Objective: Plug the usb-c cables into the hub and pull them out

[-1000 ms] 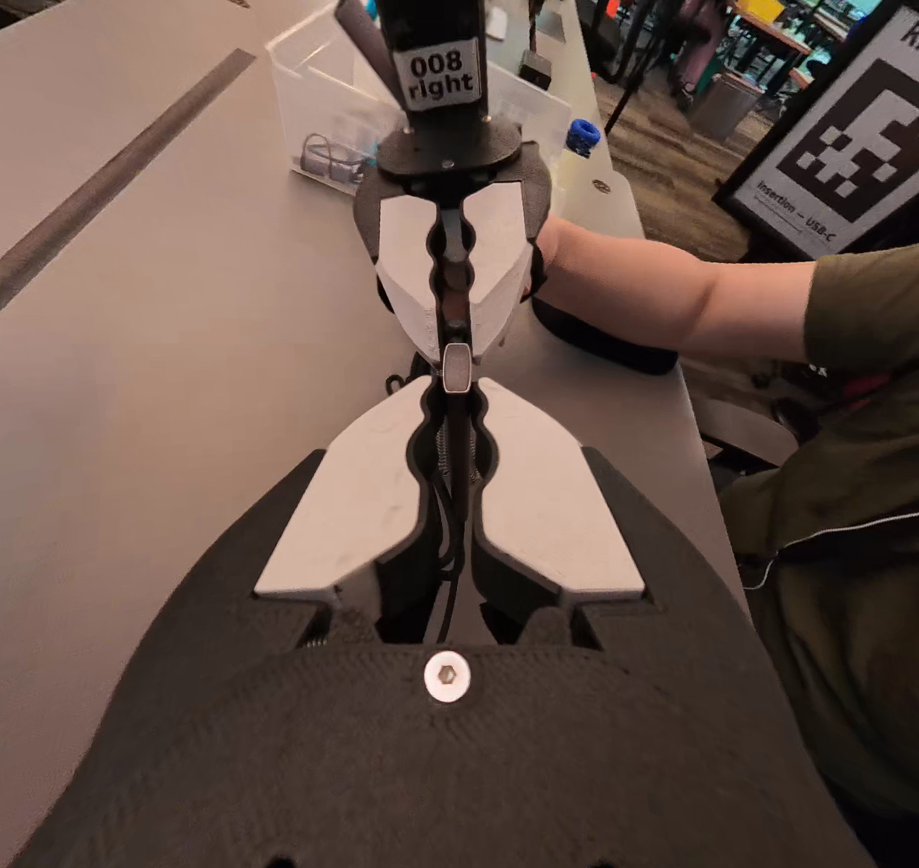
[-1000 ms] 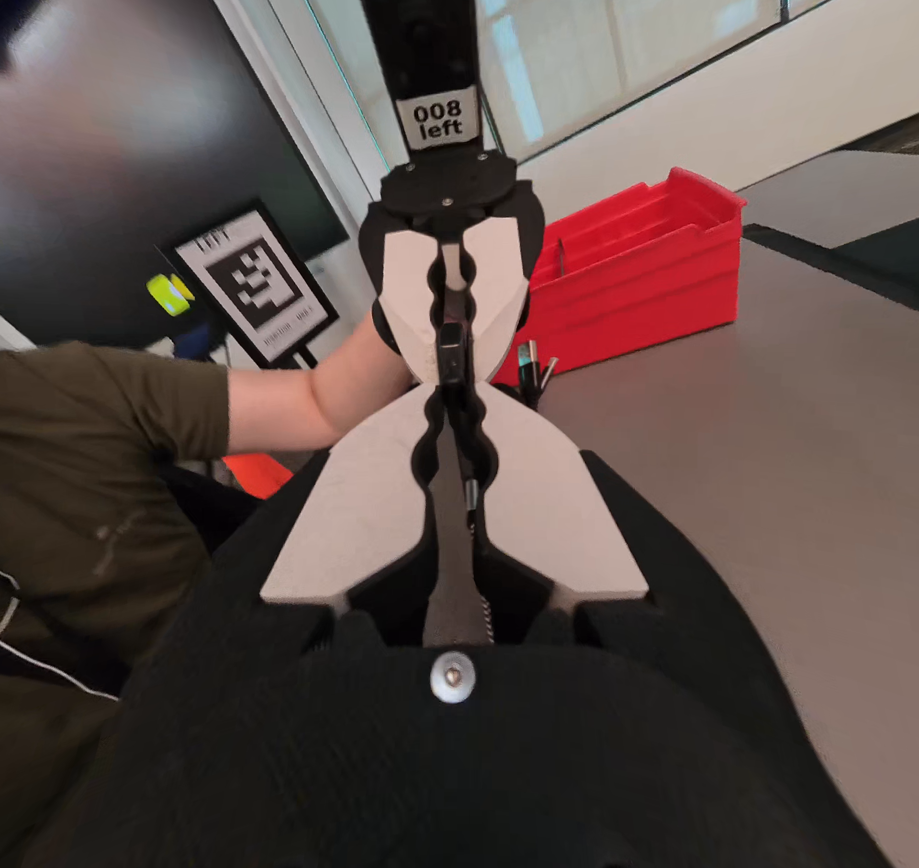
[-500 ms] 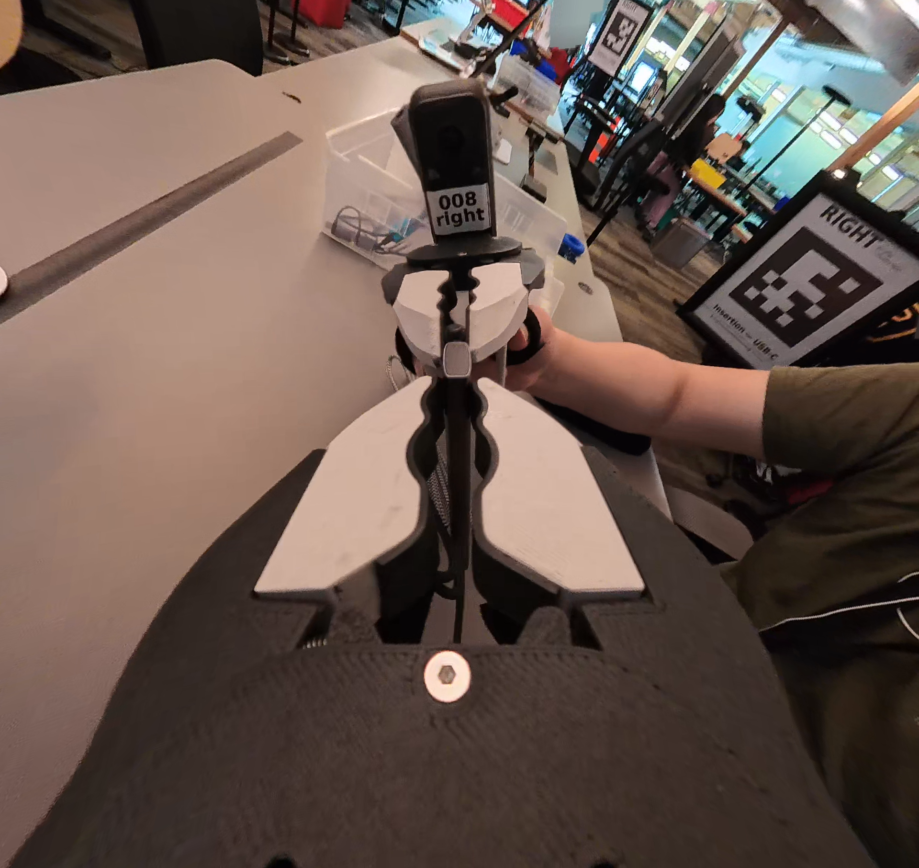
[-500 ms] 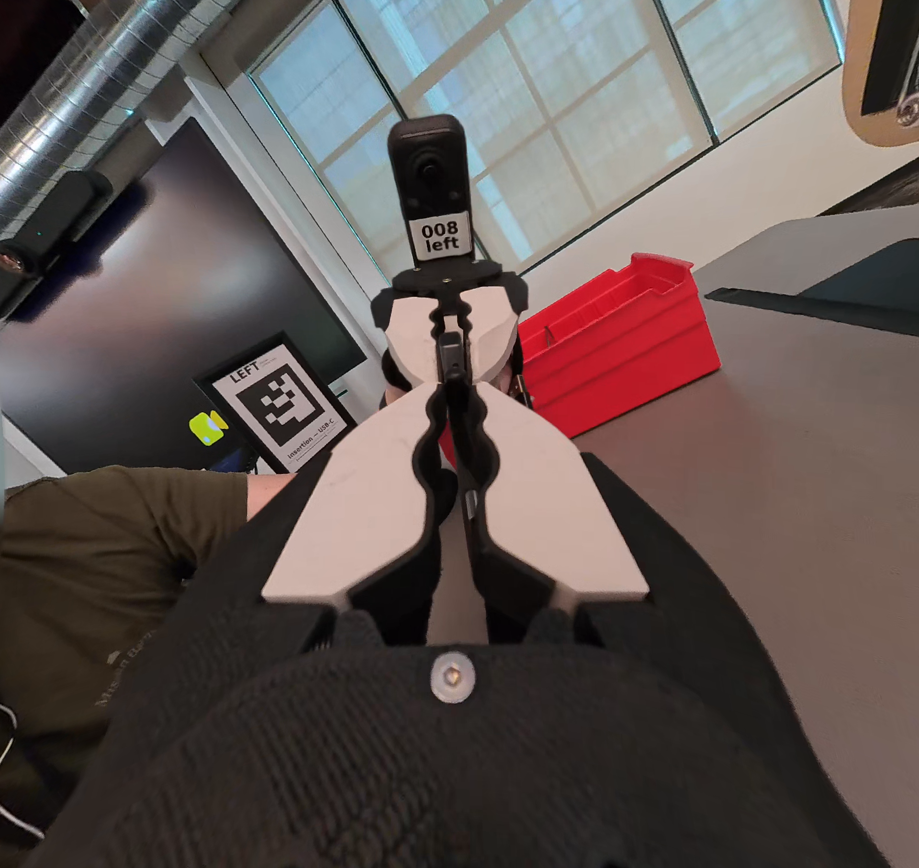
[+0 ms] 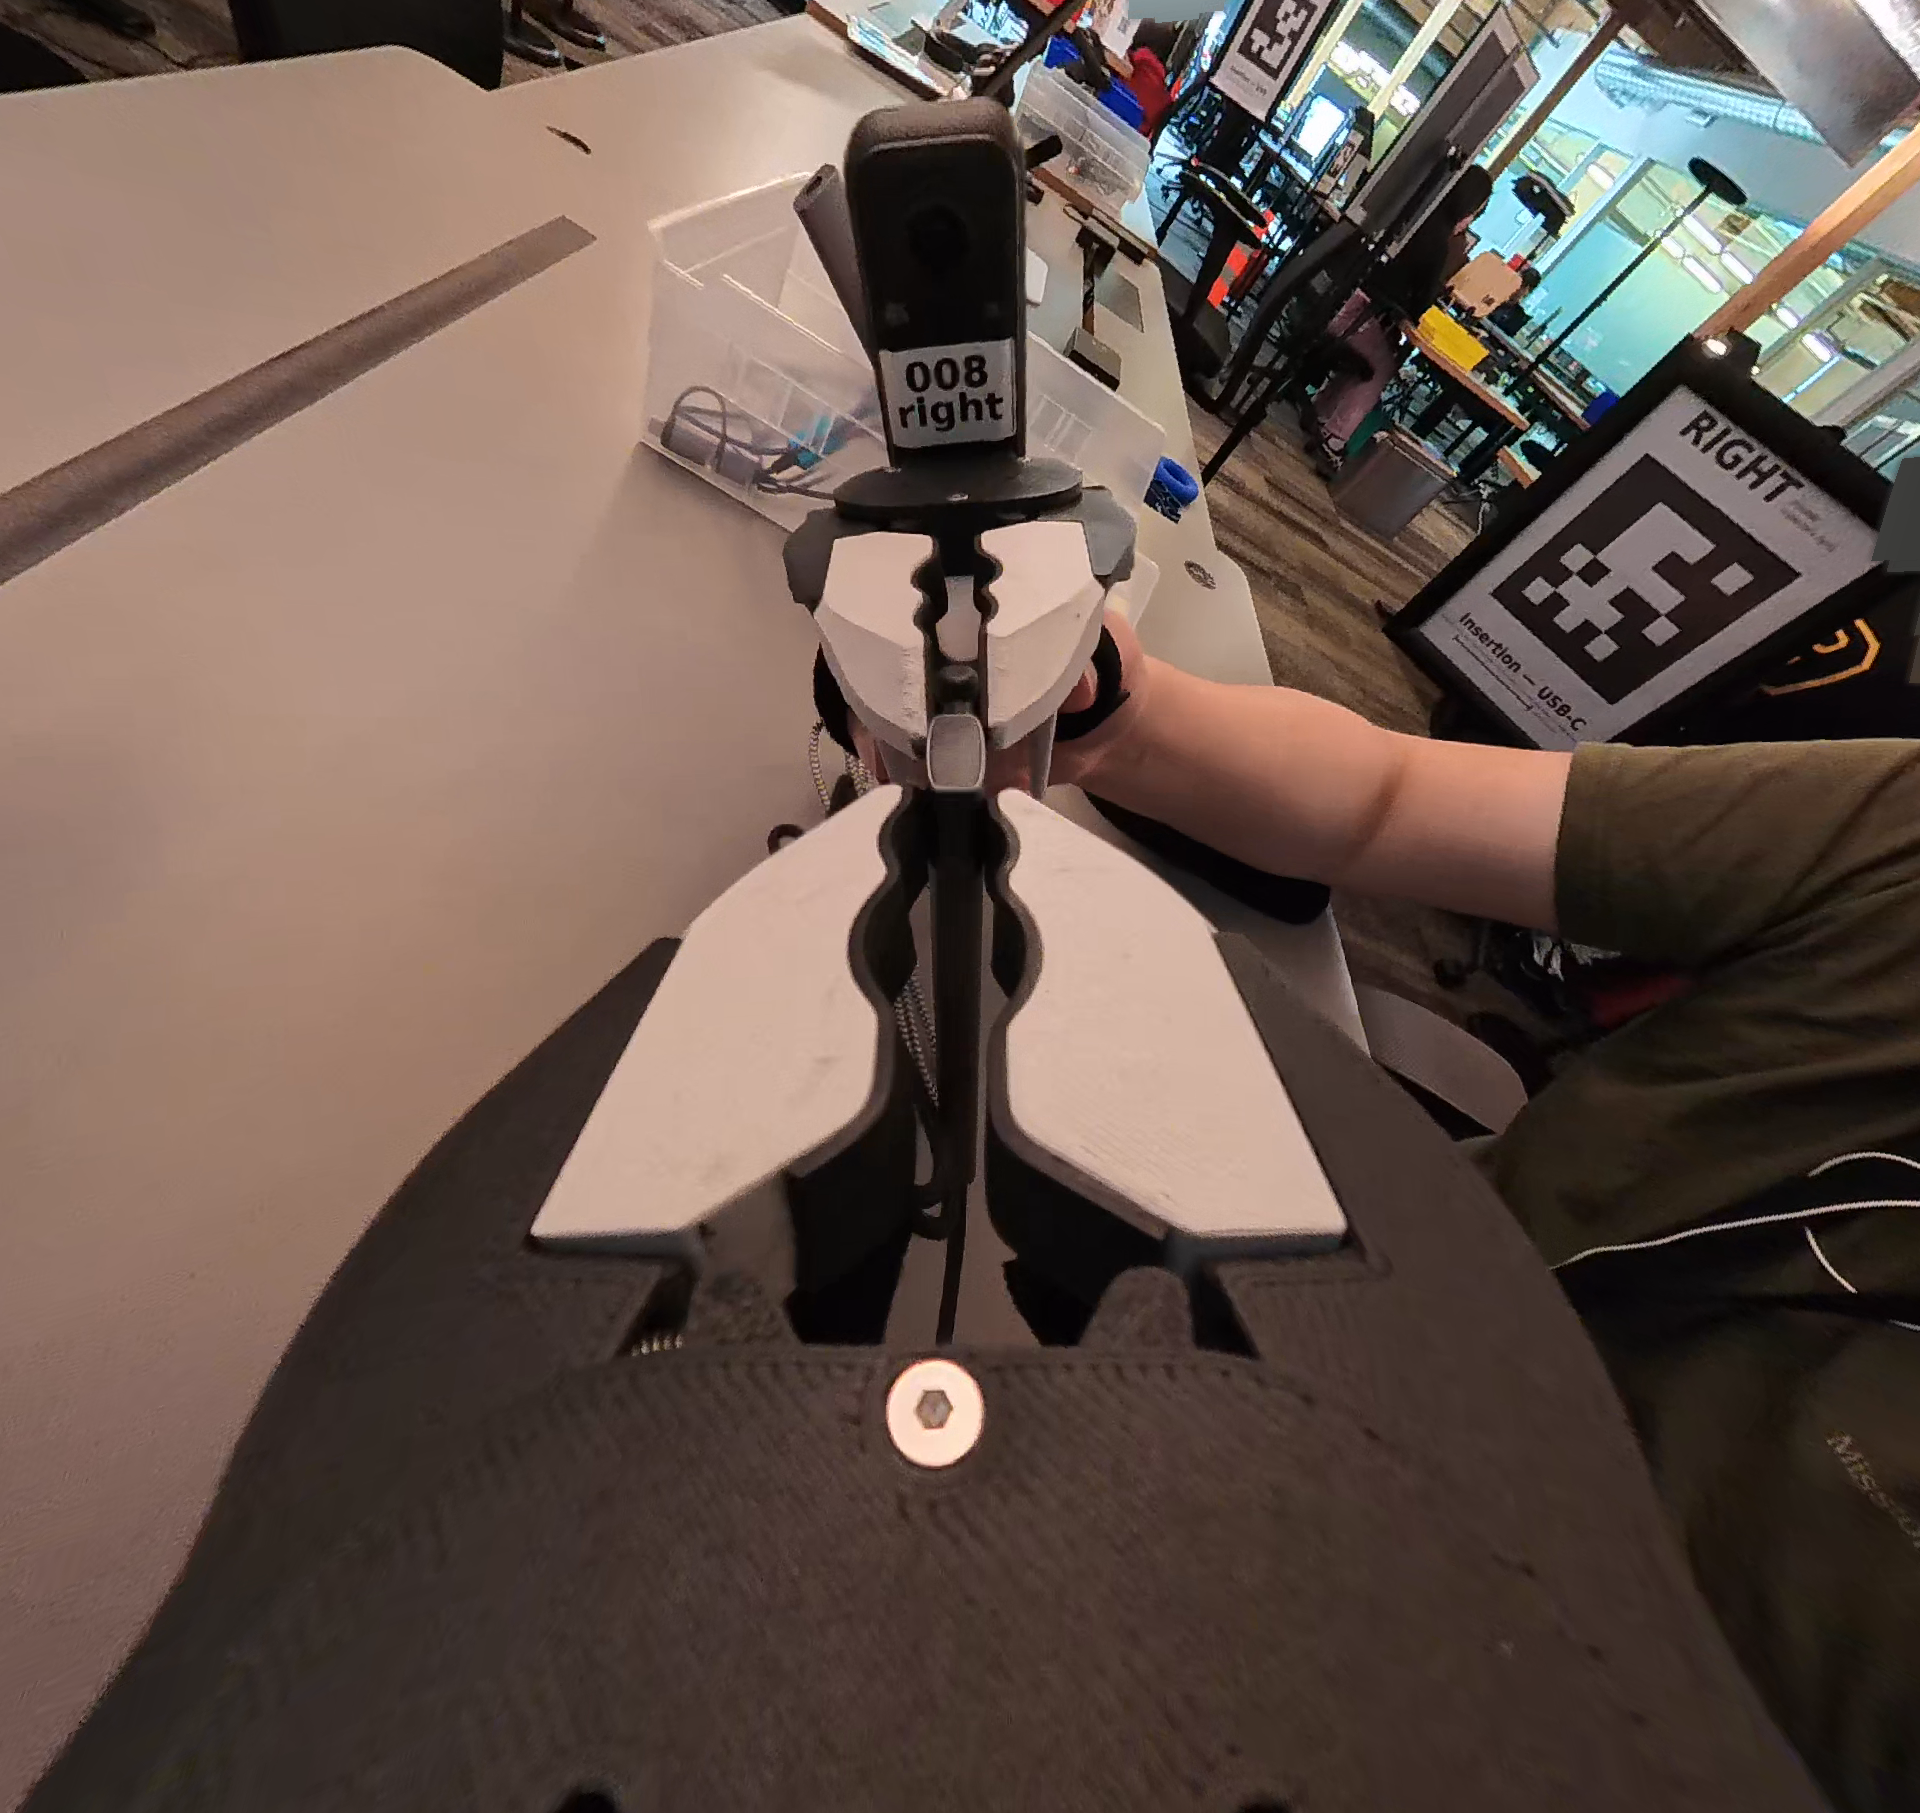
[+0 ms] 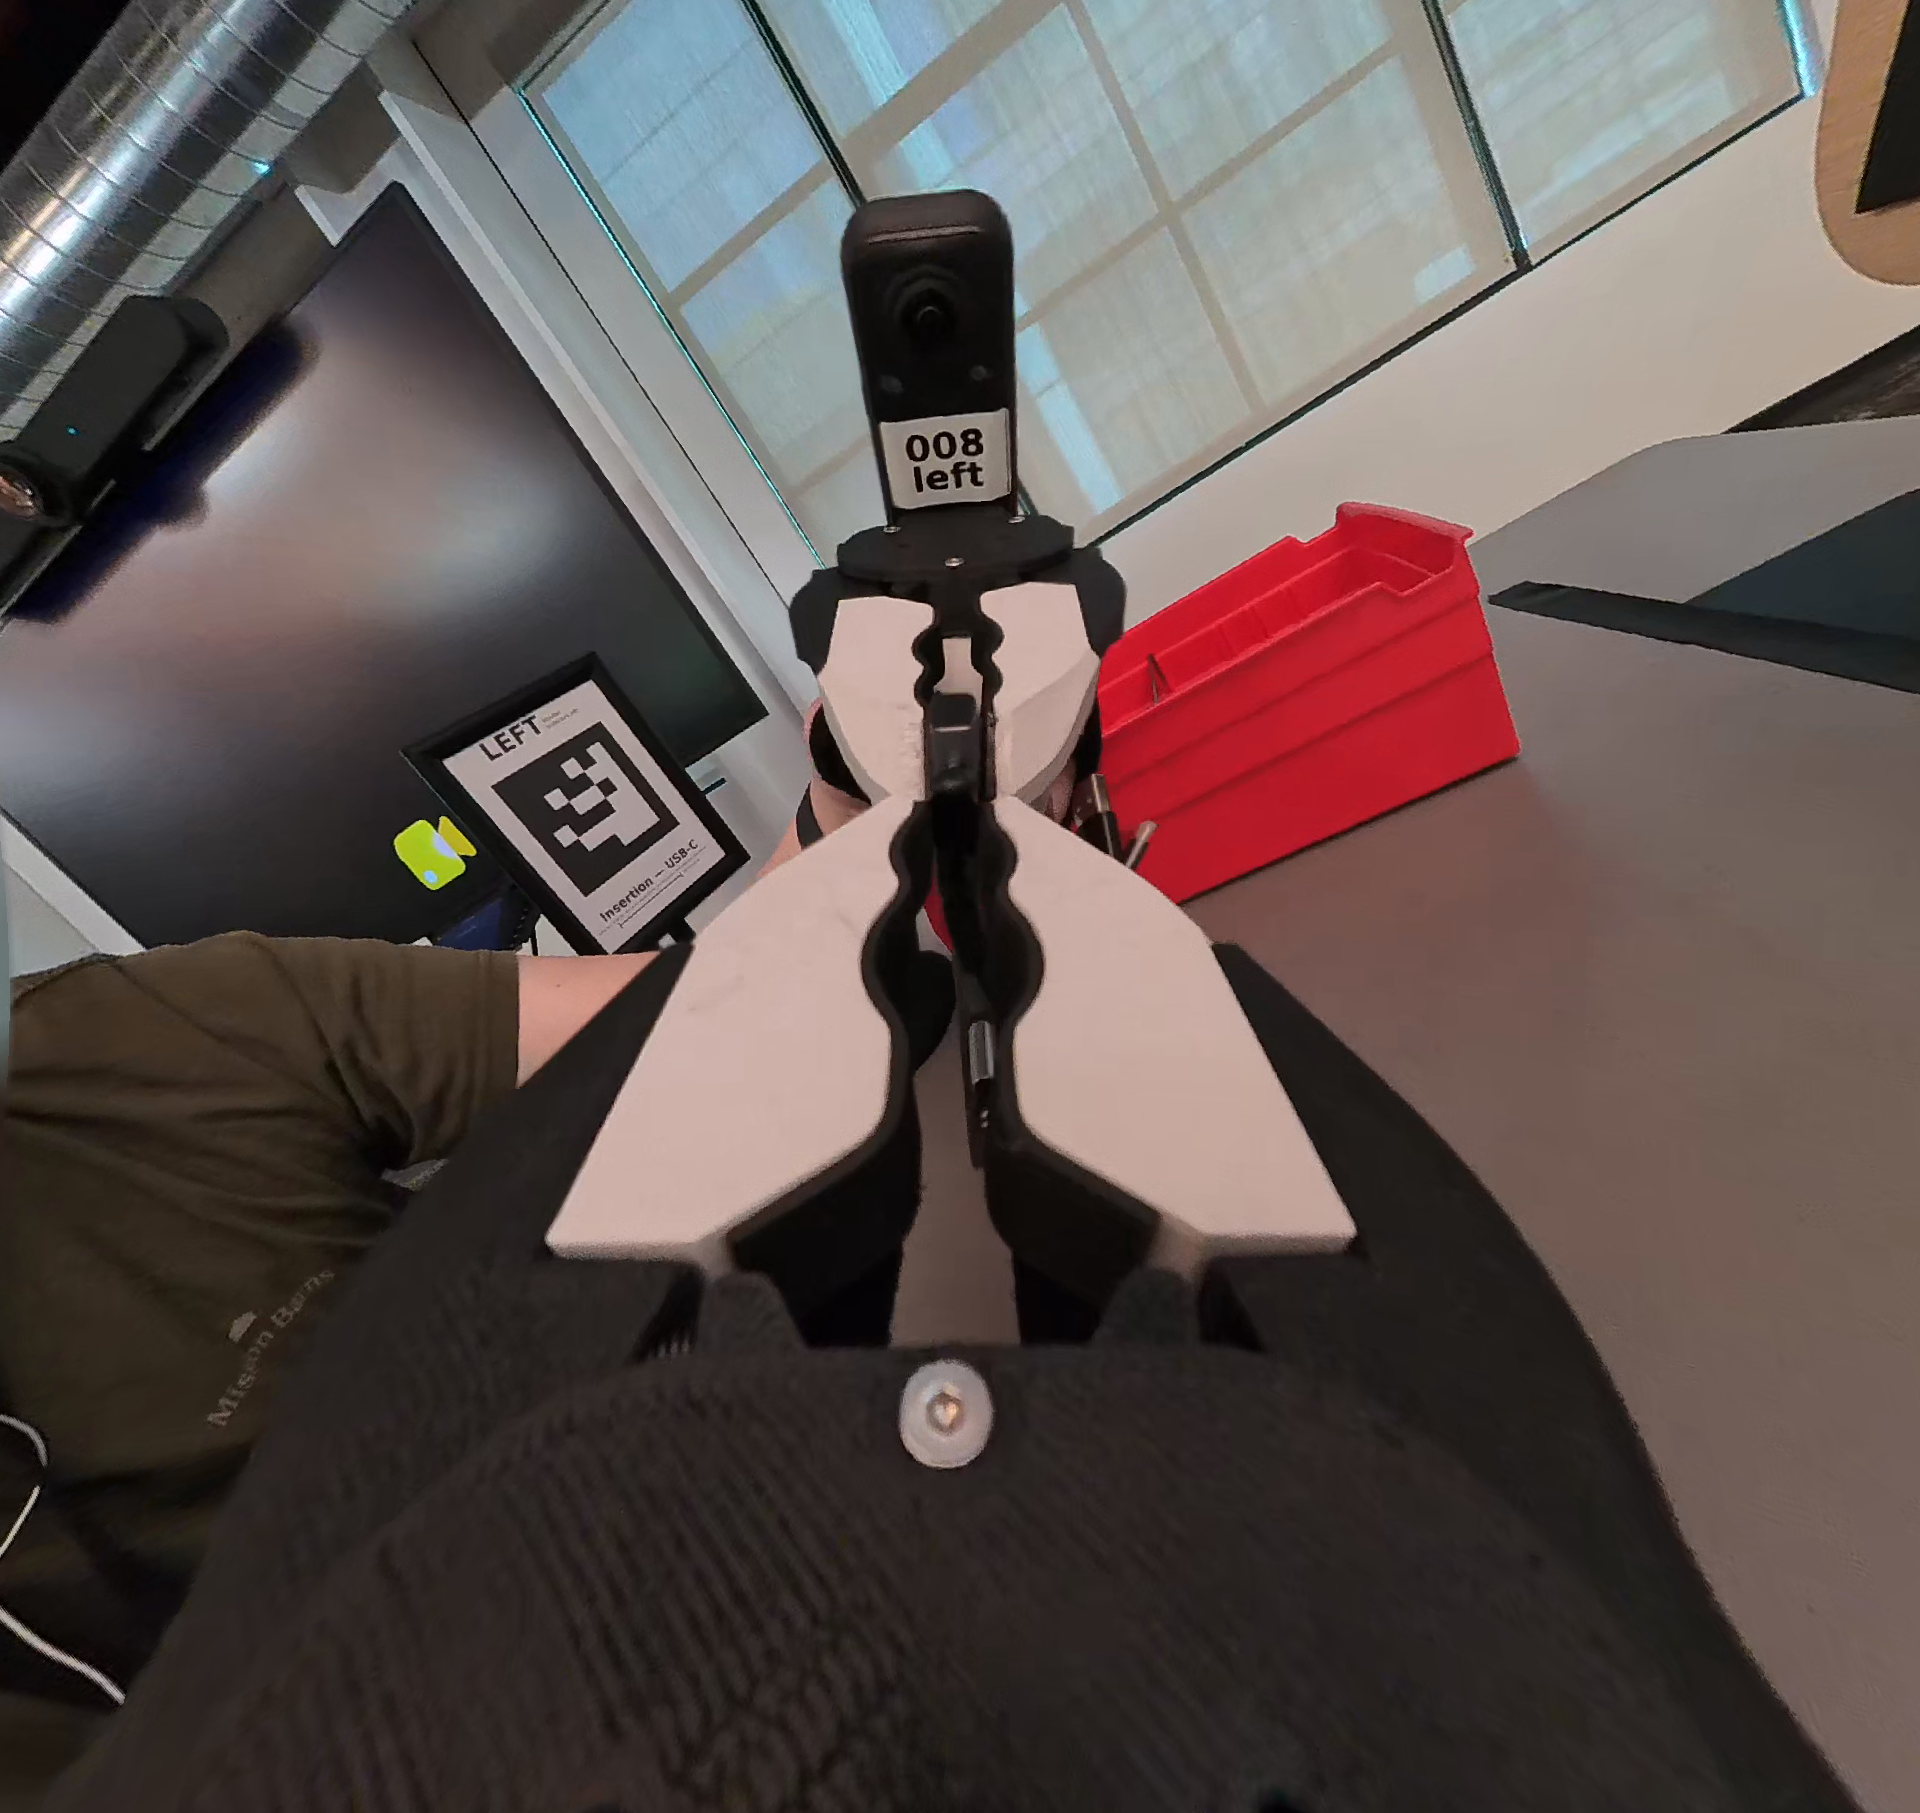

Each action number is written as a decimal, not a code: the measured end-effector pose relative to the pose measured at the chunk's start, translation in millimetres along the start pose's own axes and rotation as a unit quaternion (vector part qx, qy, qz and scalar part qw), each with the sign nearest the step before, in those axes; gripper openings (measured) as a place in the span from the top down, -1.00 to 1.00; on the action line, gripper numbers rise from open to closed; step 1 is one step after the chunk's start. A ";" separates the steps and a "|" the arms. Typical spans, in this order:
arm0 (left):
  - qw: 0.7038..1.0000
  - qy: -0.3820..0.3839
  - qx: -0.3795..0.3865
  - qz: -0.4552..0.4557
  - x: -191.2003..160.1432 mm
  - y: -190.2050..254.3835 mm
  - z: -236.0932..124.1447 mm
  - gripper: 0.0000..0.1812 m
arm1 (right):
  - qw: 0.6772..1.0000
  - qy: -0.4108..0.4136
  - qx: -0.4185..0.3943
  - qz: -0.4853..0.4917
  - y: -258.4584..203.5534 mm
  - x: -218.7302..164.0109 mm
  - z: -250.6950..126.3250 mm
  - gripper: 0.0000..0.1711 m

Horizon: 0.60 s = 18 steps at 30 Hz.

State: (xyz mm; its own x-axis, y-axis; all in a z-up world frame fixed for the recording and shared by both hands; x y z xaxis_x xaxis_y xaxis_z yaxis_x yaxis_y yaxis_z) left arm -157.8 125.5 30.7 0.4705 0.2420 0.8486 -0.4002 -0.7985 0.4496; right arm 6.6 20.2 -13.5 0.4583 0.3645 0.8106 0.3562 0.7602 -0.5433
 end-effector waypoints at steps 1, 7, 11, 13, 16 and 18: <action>1.000 -0.004 0.000 0.001 -0.2 -0.1 -0.4 0.90 | 1.000 -0.003 -0.002 -0.002 -0.1 -0.2 0.4 0.91; 1.000 0.001 -0.023 -0.013 -0.8 -0.8 -0.1 0.90 | 1.000 -0.003 0.000 -0.005 -1.4 0.8 0.5 0.91; 0.999 0.000 -0.038 -0.016 -0.6 0.3 -0.7 0.90 | 1.000 -0.014 0.008 -0.008 -4.1 2.4 1.3 0.90; 0.999 0.001 -0.039 -0.016 -0.1 0.5 -0.9 0.90 | 1.000 -0.020 0.004 -0.013 -5.5 3.8 1.6 0.90; 0.999 0.005 -0.036 -0.018 -0.5 -1.1 -1.4 0.90 | 0.999 -0.027 -0.005 -0.019 -6.9 4.8 2.2 0.90; 0.999 0.006 -0.035 -0.016 -0.8 -2.0 -1.7 0.90 | 0.999 -0.028 -0.009 -0.016 -6.7 4.8 2.6 0.90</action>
State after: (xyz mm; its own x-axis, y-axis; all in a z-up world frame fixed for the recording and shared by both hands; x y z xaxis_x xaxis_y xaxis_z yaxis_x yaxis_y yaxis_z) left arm -158.7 127.8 29.6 0.4753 0.2741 0.8360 -0.4387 -0.7498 0.4952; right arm 4.3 18.3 -5.4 0.4001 0.3710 0.8380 0.3844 0.7621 -0.5210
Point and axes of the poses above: each gripper's, where its closed fingertips meet, z out along the fingers, x out of its top, y = z × x across the jaws, the point moved 10 cm from there along -z, back along the fingers, and after that the axes turned 1 degree about z, right-handed, at the moved point
